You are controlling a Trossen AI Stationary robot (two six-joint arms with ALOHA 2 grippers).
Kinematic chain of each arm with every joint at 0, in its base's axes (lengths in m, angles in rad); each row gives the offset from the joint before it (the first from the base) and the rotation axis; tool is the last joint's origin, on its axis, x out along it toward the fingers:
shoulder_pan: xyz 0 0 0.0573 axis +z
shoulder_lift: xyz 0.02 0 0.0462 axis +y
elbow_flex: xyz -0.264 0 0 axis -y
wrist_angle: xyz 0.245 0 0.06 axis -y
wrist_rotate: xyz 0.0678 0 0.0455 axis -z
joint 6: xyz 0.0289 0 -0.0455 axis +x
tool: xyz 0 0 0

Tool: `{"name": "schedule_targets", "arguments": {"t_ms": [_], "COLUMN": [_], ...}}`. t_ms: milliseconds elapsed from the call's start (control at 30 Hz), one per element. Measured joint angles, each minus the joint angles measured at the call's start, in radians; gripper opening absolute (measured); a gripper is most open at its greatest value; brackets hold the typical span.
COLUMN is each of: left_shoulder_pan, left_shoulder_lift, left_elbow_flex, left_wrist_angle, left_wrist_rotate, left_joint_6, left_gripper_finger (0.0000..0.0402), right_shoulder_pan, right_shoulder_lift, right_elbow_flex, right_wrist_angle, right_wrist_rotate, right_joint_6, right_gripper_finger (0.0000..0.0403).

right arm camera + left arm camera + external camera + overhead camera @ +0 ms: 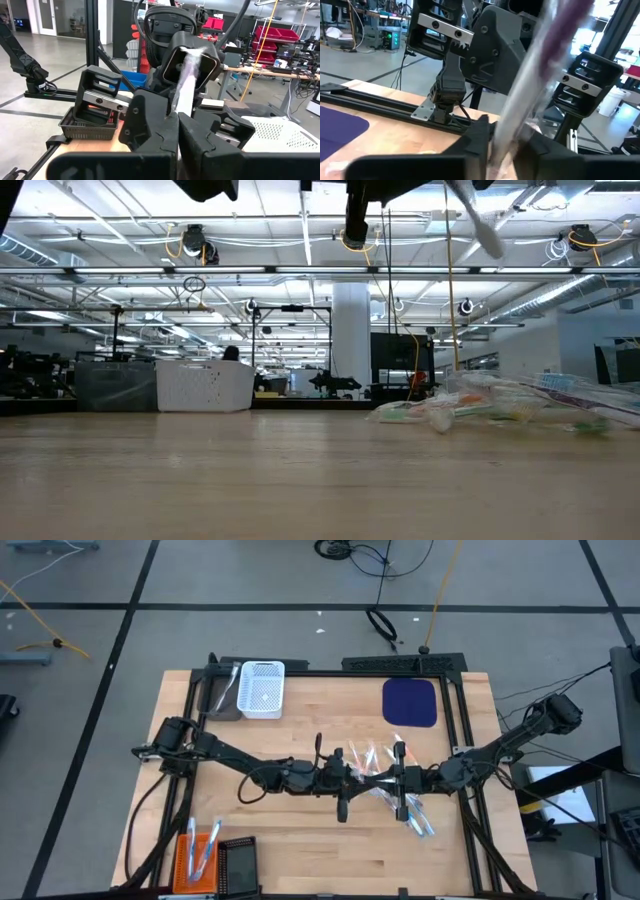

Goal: Pick & Place Toothbrushes
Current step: Put the violet toothbrush into the gray bin

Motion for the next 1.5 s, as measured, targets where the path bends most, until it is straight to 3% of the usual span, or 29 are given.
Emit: {"name": "schedule_targets", "arguments": {"t_ms": [100,333,667,800,1100,1333,1500], "left_shoulder_pan": [0.0,0.0,-0.003,-0.018,-0.08,-0.217,-0.345], "left_shoulder_lift": [0.0,0.0,0.0,0.0,-0.147,-0.291,-0.34], "left_elbow_flex": [0.0,0.0,0.0,0.0,0.0,0.0,0.0], "left_wrist_angle": [-0.001,-0.011,-0.051,-0.109,-0.517,-0.832,-0.962], "left_wrist_rotate": [0.013,0.019,0.02,0.02,-0.069,-0.21,-0.301], "left_joint_6": [0.015,0.015,0.005,0.002,-0.103,-0.271,-0.403], "left_gripper_finger": [0.0014,0.0007,0.0007,0.0007,0.001,0.001,0.0006], "right_shoulder_pan": [0.0,0.0,0.0,0.0,0.0,0.0,0.0], "right_shoulder_lift": [0.0,0.0,0.0,0.0,-0.042,-0.055,-0.055], "right_elbow_flex": [0.0,0.0,0.0,0.0,0.0,0.0,0.0], "right_wrist_angle": [-0.006,-0.026,-0.035,-0.035,-0.117,-0.138,-0.139], "right_wrist_rotate": [0.0,-0.003,-0.001,0.0,0.002,0.001,0.001], "right_joint_6": [0.002,0.003,-0.006,-0.004,0.027,0.054,0.056], "right_gripper_finger": [0.0,0.001,0.0133,0.016,0.0157,0.0149,0.015]}}
